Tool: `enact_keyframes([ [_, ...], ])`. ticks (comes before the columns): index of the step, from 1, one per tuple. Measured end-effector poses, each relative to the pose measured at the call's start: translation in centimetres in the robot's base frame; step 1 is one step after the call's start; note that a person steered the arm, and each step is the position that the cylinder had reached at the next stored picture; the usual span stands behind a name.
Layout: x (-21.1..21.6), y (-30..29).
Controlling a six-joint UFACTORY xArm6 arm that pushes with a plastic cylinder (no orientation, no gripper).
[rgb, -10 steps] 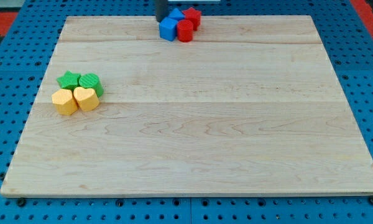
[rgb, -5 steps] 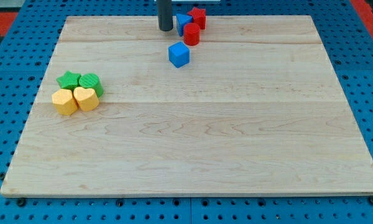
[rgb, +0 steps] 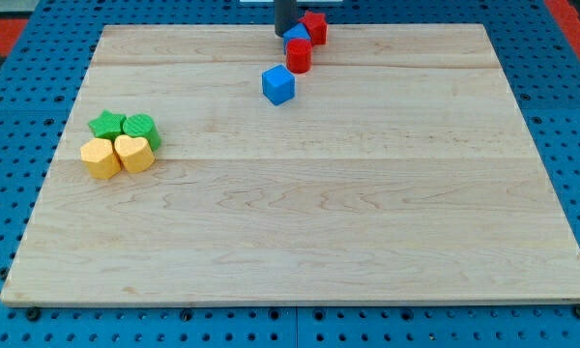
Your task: Move the blue triangle towards the center of the board
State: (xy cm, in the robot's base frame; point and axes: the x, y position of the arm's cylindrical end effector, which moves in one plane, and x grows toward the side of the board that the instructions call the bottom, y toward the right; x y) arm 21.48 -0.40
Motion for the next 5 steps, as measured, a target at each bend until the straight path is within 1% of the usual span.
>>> enact_keyframes([
  [1, 3.7, 0.0],
  [2, 3.8, 0.1],
  [4, 3.2, 6.4],
  [5, 4.4, 7.4],
])
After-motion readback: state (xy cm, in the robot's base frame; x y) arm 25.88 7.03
